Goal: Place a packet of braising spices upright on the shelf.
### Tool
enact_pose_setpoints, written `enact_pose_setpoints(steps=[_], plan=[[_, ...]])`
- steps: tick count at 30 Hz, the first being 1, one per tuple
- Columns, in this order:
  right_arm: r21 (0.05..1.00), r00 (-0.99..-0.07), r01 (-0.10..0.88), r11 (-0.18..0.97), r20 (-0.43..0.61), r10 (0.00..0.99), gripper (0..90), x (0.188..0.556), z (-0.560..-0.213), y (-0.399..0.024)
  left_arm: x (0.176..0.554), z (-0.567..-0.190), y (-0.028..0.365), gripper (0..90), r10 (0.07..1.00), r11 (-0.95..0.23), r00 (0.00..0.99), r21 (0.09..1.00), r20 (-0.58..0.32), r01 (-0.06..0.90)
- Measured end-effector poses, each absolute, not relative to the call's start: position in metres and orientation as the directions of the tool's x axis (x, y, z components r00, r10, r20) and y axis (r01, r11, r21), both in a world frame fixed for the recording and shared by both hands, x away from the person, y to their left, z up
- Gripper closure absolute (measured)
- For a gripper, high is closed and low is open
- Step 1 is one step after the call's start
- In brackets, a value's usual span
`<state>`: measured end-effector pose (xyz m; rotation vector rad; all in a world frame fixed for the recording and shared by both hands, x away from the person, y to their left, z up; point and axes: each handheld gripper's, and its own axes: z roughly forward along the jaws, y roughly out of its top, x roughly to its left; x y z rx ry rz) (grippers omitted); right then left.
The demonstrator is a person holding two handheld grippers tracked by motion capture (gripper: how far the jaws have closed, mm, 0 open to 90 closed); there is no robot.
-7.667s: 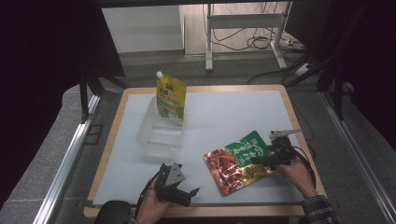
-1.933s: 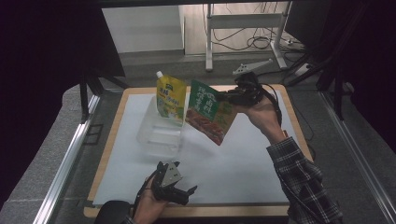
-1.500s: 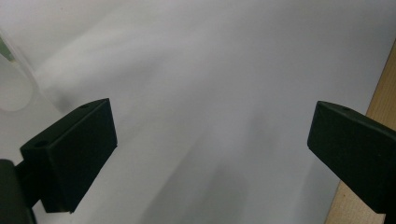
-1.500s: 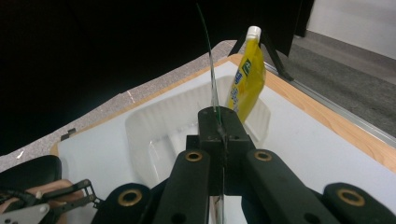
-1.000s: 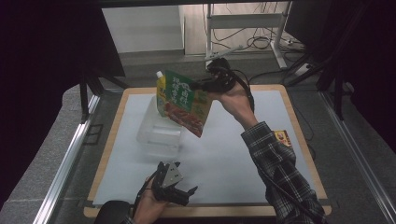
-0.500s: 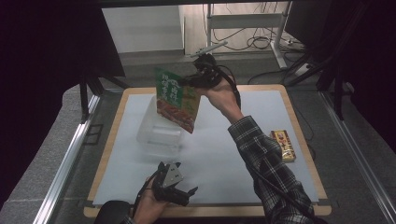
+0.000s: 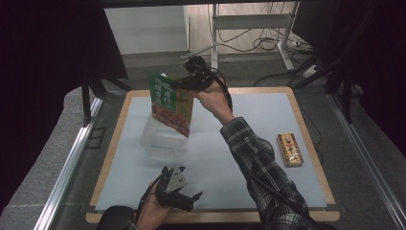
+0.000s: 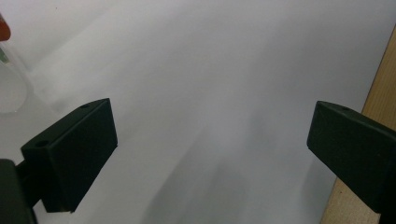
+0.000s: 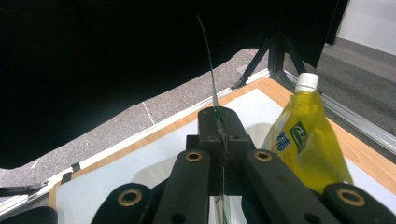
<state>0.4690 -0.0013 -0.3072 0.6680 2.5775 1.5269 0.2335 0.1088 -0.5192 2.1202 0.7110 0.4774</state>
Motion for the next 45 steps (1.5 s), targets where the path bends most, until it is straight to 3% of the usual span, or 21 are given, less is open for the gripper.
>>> enact_pose_setpoints(steps=[17,29,33,45], plan=[[0.851,-0.903,0.349,0.392,0.194,0.384,89.3,0.469,-0.313,0.017,0.233,-0.519,0.108,1.5,0.633,-0.497,0.769,0.808,0.087,0.318],[0.81,-0.902,0.349,0.472,0.153,0.404,89.3,0.472,-0.34,0.029,0.233,-0.52,0.108,1.5,0.631,-0.502,0.77,0.804,0.089,0.318],[0.818,-0.9,0.363,0.445,0.184,0.395,89.3,0.475,-0.346,0.03,0.233,-0.52,0.108,1.5,0.632,-0.501,0.77,0.805,0.089,0.318],[0.818,-0.905,0.336,0.468,0.143,0.4,85.3,0.475,-0.351,0.034,0.233,-0.52,0.107,1.5,0.63,-0.507,0.771,0.802,0.093,0.317]])
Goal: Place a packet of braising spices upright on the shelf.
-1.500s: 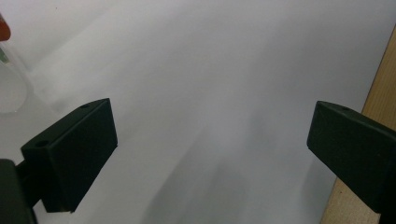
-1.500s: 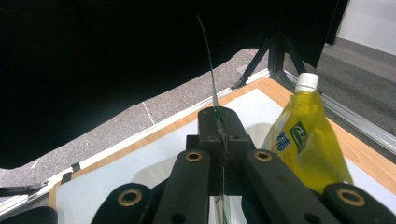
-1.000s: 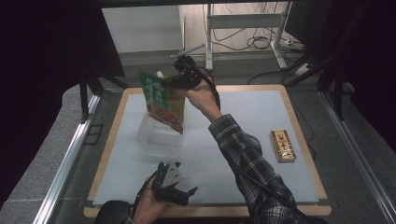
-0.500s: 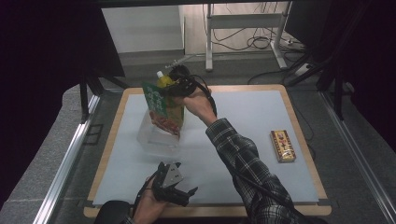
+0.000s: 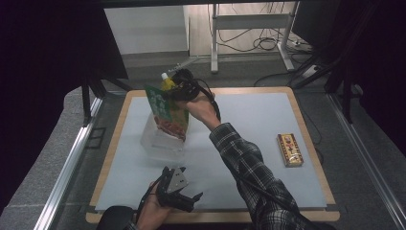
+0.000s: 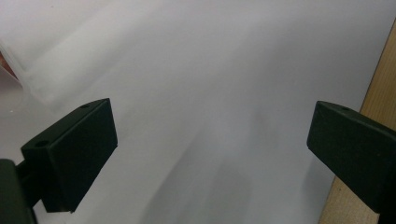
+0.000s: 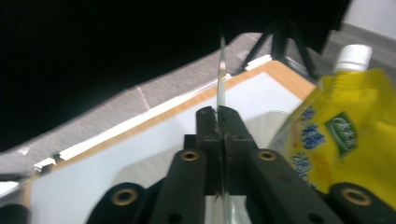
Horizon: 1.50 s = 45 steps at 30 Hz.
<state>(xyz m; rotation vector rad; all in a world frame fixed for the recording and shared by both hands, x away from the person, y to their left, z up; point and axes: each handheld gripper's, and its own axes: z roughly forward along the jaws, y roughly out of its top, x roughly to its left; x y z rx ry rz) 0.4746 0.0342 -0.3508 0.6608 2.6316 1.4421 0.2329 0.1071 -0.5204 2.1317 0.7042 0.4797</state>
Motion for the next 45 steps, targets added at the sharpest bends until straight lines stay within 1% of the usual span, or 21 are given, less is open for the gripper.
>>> enact_pose_setpoints(steps=[1,2,6,8,9,10,12,15,19,21,22,23,26,29,30,32,33,35,36,41,45], plan=[[0.807,-0.905,0.302,0.507,0.076,0.418,78.9,0.472,-0.348,0.035,0.233,-0.52,0.107,1.5,0.63,-0.505,0.771,0.802,0.091,0.318],[0.807,-0.907,0.298,0.51,0.072,0.416,76.6,0.471,-0.347,0.035,0.233,-0.52,0.107,1.5,0.63,-0.506,0.771,0.802,0.093,0.317],[0.805,-0.905,0.296,0.513,0.065,0.42,60.6,0.47,-0.347,0.03,0.233,-0.521,0.106,1.5,0.628,-0.511,0.773,0.799,0.094,0.317],[0.803,-0.903,0.297,0.517,0.061,0.425,58.2,0.47,-0.347,0.028,0.233,-0.521,0.106,1.5,0.626,-0.514,0.774,0.797,0.097,0.316],[0.8,-0.899,0.3,0.52,0.054,0.435,53.1,0.47,-0.348,0.025,0.233,-0.521,0.106,1.5,0.624,-0.515,0.775,0.797,0.097,0.315],[0.8,-0.899,0.3,0.52,0.054,0.435,53.1,0.47,-0.348,0.025,0.233,-0.521,0.106,1.5,0.624,-0.515,0.775,0.797,0.097,0.315],[0.793,-0.893,0.319,0.519,0.068,0.445,48.4,0.471,-0.348,0.022,0.233,-0.521,0.106,1.5,0.624,-0.516,0.775,0.796,0.097,0.316],[0.79,-0.888,0.308,0.53,0.039,0.457,40.4,0.47,-0.347,0.017,0.233,-0.521,0.106,1.5,0.624,-0.516,0.775,0.796,0.098,0.315],[0.793,-0.889,0.272,0.545,-0.009,0.458,34.5,0.467,-0.348,0.012,0.233,-0.522,0.105,1.5,0.624,-0.517,0.775,0.796,0.099,0.315],[0.796,-0.89,0.264,0.545,-0.018,0.456,33.5,0.466,-0.348,0.01,0.233,-0.522,0.105,1.5,0.624,-0.517,0.775,0.796,0.099,0.315],[0.798,-0.89,0.263,0.543,-0.017,0.455,33.0,0.465,-0.349,0.008,0.233,-0.522,0.105,1.5,0.626,-0.516,0.774,0.796,0.098,0.316],[0.8,-0.891,0.263,0.539,-0.013,0.455,29.9,0.464,-0.349,0.005,0.233,-0.522,0.105,1.5,0.626,-0.517,0.773,0.796,0.101,0.315],[0.803,-0.889,0.259,0.537,-0.02,0.458,28.6,0.463,-0.35,0.002,0.233,-0.521,0.105,1.5,0.626,-0.517,0.773,0.797,0.103,0.313],[0.807,-0.887,0.267,0.526,-0.008,0.461,25.8,0.461,-0.351,-0.005,0.232,-0.521,0.105,1.5,0.626,-0.517,0.772,0.797,0.104,0.312],[0.811,-0.888,0.262,0.524,-0.01,0.459,22.8,0.459,-0.352,-0.009,0.232,-0.521,0.105,1.6,0.627,-0.517,0.772,0.797,0.105,0.311],[0.813,-0.888,0.259,0.521,-0.012,0.46,21.9,0.459,-0.352,-0.011,0.232,-0.521,0.105,1.6,0.627,-0.515,0.772,0.798,0.102,0.312],[0.814,-0.892,0.258,0.52,-0.006,0.453,18.8,0.458,-0.352,-0.015,0.232,-0.521,0.105,1.6,0.628,-0.515,0.772,0.799,0.103,0.312],[0.815,-0.893,0.258,0.519,-0.005,0.45,17.2,0.457,-0.353,-0.016,0.232,-0.521,0.105,1.7,0.628,-0.514,0.771,0.799,0.103,0.311],[0.82,-0.893,0.259,0.511,0.001,0.451,13.2,0.455,-0.354,-0.019,0.232,-0.521,0.105,1.6,0.629,-0.514,0.771,0.799,0.105,0.311],[0.819,-0.892,0.257,0.513,-0.003,0.452,8.6,0.45,-0.358,-0.027,0.232,-0.521,0.105,1.7,0.627,-0.521,0.77,0.798,0.118,0.303],[0.808,-0.896,0.234,0.54,-0.037,0.443,6.9,0.445,-0.363,-0.033,0.232,-0.521,0.105,1.7,0.628,-0.52,0.769,0.799,0.118,0.302]])
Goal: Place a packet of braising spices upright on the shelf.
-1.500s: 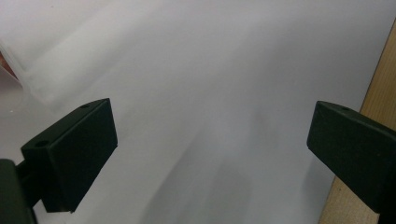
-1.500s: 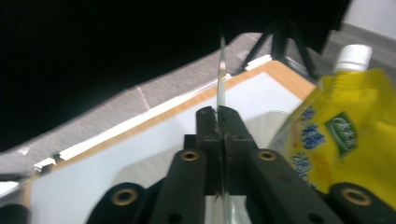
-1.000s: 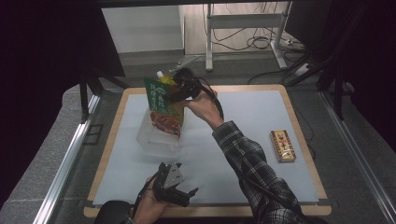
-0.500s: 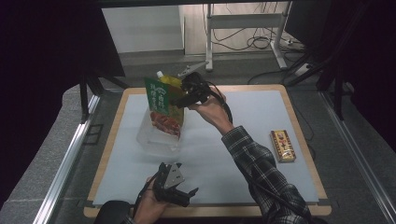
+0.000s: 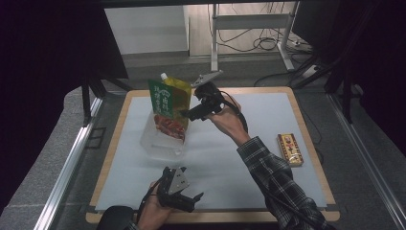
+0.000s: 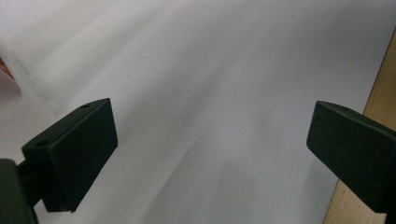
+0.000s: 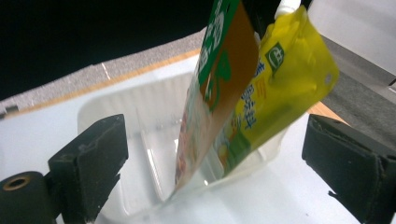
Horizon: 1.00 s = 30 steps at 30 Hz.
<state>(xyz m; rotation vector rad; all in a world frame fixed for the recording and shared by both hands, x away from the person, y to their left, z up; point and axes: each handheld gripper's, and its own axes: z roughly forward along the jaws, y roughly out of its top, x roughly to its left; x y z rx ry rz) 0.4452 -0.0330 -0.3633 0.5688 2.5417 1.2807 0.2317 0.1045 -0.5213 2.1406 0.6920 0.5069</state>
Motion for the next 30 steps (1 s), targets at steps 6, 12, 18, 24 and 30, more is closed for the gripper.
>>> enact_pose_setpoints(steps=[6,12,18,24,30], plan=[[0.81,-0.903,0.207,0.549,-0.057,0.425,4.6,0.439,-0.37,-0.041,0.232,-0.521,0.104,1.7,0.625,-0.523,0.771,0.798,0.119,0.301],[0.809,-0.905,0.205,0.551,-0.057,0.422,4.4,0.433,-0.377,-0.05,0.231,-0.522,0.104,1.7,0.624,-0.521,0.773,0.799,0.117,0.301],[0.806,-0.907,0.18,0.564,-0.087,0.412,1.4,0.427,-0.384,-0.063,0.231,-0.522,0.103,1.7,0.623,-0.52,0.774,0.799,0.114,0.301],[0.809,-0.905,0.191,0.555,-0.074,0.42,0.6,0.423,-0.389,-0.077,0.231,-0.522,0.103,1.7,0.622,-0.521,0.774,0.798,0.114,0.302],[0.812,-0.906,0.202,0.547,-0.057,0.419,0.7,0.42,-0.393,-0.088,0.231,-0.523,0.102,1.7,0.621,-0.524,0.775,0.796,0.115,0.302]])
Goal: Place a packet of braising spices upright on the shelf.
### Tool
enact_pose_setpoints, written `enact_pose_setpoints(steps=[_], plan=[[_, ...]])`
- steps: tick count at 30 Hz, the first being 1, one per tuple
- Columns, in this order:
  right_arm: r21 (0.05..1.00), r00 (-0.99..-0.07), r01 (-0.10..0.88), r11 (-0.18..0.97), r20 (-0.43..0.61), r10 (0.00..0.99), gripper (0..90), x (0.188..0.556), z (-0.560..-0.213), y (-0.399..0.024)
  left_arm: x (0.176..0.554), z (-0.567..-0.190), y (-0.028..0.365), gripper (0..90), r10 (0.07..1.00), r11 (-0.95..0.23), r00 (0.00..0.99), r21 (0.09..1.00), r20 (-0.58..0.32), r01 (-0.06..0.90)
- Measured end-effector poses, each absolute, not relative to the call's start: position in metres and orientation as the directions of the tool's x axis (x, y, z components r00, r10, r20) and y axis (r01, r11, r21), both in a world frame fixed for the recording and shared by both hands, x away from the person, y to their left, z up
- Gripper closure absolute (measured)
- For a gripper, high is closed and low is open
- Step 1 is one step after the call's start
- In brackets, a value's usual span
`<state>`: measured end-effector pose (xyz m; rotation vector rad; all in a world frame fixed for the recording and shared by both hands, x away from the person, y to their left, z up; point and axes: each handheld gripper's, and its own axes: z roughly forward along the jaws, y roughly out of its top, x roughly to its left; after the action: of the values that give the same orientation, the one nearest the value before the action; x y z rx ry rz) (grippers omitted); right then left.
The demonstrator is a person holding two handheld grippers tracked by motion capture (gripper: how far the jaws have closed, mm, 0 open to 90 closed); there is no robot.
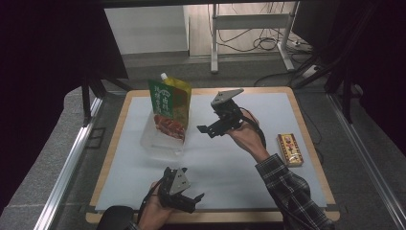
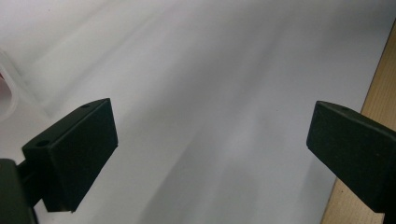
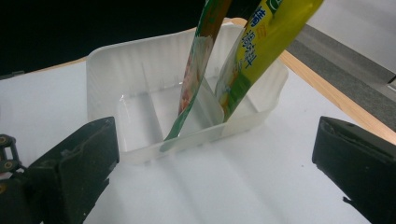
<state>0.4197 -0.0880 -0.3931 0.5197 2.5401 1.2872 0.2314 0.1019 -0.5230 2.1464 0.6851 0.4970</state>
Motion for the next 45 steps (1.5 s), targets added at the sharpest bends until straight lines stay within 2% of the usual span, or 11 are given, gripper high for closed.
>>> enact_pose_setpoints(steps=[20,25,37,45], plan=[[0.826,-0.888,0.257,0.502,-0.003,0.461,1.1,0.406,-0.409,-0.131,0.232,-0.524,0.101,1.7,0.618,-0.532,0.777,0.791,0.119,0.303],[0.838,-0.872,0.288,0.464,0.029,0.488,0.9,0.406,-0.413,-0.147,0.232,-0.524,0.101,1.7,0.619,-0.533,0.777,0.79,0.12,0.303],[0.831,-0.807,0.335,0.444,0.01,0.591,0.7,0.407,-0.431,-0.195,0.232,-0.525,0.1,1.8,0.619,-0.537,0.776,0.787,0.121,0.305],[0.821,-0.78,0.375,0.431,0.028,0.625,0.8,0.409,-0.44,-0.214,0.232,-0.525,0.1,1.7,0.62,-0.537,0.776,0.786,0.121,0.306]])
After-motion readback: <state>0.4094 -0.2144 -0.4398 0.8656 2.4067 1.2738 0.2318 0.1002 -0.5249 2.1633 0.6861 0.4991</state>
